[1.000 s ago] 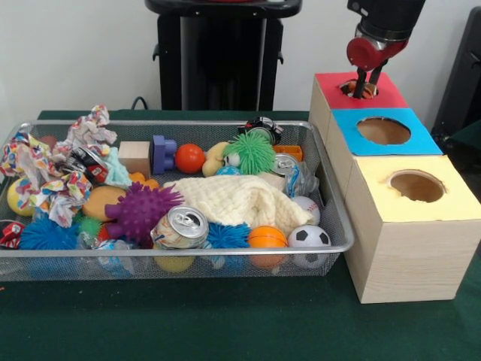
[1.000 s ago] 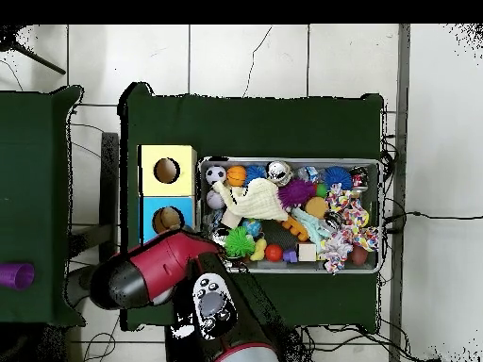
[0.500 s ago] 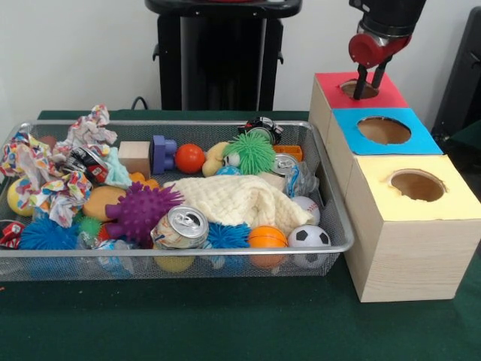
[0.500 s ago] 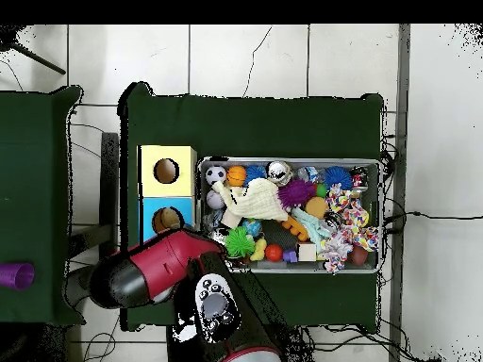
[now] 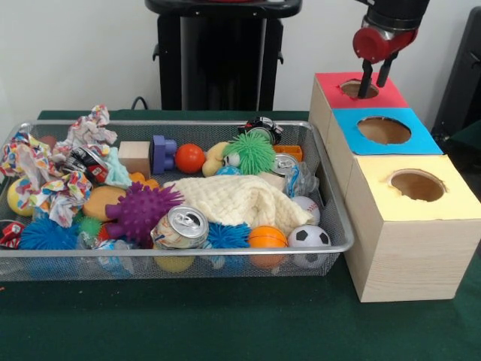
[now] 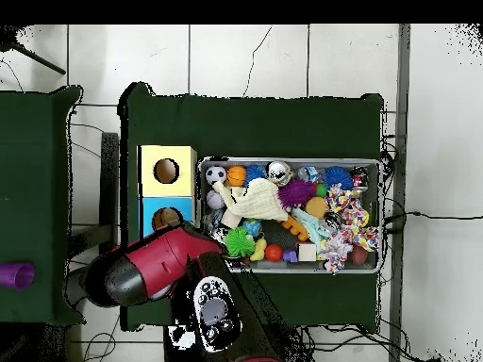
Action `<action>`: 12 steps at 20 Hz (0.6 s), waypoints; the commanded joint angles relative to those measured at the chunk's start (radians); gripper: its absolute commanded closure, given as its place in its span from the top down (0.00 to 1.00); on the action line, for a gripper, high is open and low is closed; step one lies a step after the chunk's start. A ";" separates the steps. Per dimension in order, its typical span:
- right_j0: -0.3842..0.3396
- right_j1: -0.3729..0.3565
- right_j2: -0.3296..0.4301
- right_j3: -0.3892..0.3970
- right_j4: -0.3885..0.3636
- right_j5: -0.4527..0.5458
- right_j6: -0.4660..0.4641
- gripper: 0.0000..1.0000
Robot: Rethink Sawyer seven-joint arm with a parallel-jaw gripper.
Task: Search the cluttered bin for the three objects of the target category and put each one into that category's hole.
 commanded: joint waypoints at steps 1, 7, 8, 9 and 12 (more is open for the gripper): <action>-0.033 -0.095 0.036 -0.059 0.047 0.132 0.000 1.00; -0.085 0.023 0.073 -0.142 0.017 0.120 -0.091 1.00; -0.092 0.049 0.079 -0.167 0.008 0.118 -0.105 1.00; -0.100 0.072 0.086 -0.186 0.000 0.117 -0.122 1.00; -0.113 0.122 0.098 -0.238 -0.029 0.117 -0.155 1.00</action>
